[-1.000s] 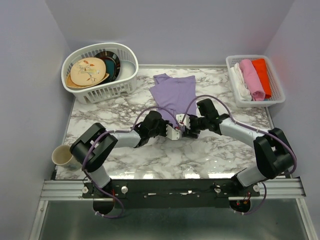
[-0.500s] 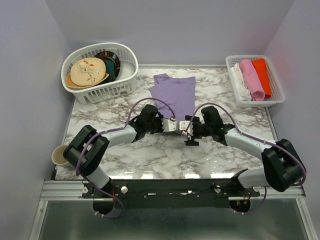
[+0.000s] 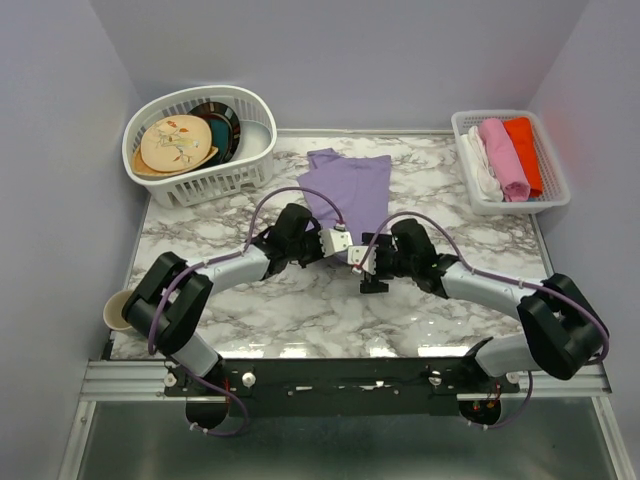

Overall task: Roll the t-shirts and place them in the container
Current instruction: Roll the T-shirt to the center of the board.

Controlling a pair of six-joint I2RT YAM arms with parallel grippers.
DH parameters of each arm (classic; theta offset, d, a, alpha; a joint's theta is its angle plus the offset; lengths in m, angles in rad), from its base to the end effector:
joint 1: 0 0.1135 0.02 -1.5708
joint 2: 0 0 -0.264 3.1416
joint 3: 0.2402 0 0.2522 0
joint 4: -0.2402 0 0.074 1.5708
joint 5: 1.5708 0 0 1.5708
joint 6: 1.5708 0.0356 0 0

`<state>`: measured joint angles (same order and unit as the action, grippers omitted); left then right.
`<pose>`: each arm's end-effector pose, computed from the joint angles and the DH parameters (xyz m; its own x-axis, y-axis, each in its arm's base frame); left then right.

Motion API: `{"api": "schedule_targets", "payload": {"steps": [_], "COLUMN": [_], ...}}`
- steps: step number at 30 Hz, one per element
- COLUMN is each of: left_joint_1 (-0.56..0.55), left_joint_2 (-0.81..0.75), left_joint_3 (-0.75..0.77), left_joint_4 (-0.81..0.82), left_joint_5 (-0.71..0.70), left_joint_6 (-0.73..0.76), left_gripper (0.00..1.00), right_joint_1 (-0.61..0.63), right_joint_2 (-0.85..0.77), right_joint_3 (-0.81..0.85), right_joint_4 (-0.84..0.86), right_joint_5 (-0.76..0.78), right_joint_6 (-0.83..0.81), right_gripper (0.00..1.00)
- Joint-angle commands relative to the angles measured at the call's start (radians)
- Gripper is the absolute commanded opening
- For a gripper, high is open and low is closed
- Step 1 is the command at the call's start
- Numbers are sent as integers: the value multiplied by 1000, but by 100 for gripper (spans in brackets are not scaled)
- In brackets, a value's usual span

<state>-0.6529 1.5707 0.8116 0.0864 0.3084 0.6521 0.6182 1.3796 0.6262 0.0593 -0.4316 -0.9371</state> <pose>0.2503 -0.2050 0.1852 0.0723 0.6726 -0.7364 0.9103 0.2572 0.3243 0.2124 0.1694 0.1808 0.3267 -0.6658 -0.6708 -0.8869 0.0292 -0.4609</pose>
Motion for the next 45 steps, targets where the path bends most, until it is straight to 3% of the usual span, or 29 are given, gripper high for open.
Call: {"api": "schedule_targets", "payload": {"steps": [1, 6, 12, 18, 21, 22, 25, 31, 38, 45], "left_joint_1": [7, 18, 36, 45, 47, 50, 62, 78, 91, 130], "left_joint_2": [-28, -26, -23, -47, -57, -57, -63, -71, -61, 87], "left_joint_3": [37, 49, 61, 44, 40, 41, 55, 124, 153, 265], "left_joint_4": [-39, -59, -71, -83, -117, -146, -239, -529, -732, -895], "left_joint_5": [70, 96, 118, 127, 132, 139, 187, 329, 431, 537], "left_joint_6": [-54, -78, -109, -114, -100, -95, -85, -51, -9, 53], "left_gripper": [0, 0, 0, 0, 0, 0, 0, 0, 0, 0], "right_joint_1": [58, 83, 92, 103, 101, 101, 98, 83, 35, -100], "right_joint_2": [44, 71, 102, 107, 78, 64, 41, -33, -30, 146], "right_joint_3": [-26, -17, 27, 9, 6, 19, 49, 86, 121, 253], "right_joint_4": [126, 117, 48, 70, 47, 2, -143, -424, -625, -825], "right_joint_5": [155, 205, 221, 280, 266, 251, 184, -45, -180, -305], "right_joint_6": [44, 34, 57, 66, 92, 101, 132, 72, 27, -67], "right_gripper": [99, 99, 91, 72, 57, 47, 33, 29, 25, 24]}}
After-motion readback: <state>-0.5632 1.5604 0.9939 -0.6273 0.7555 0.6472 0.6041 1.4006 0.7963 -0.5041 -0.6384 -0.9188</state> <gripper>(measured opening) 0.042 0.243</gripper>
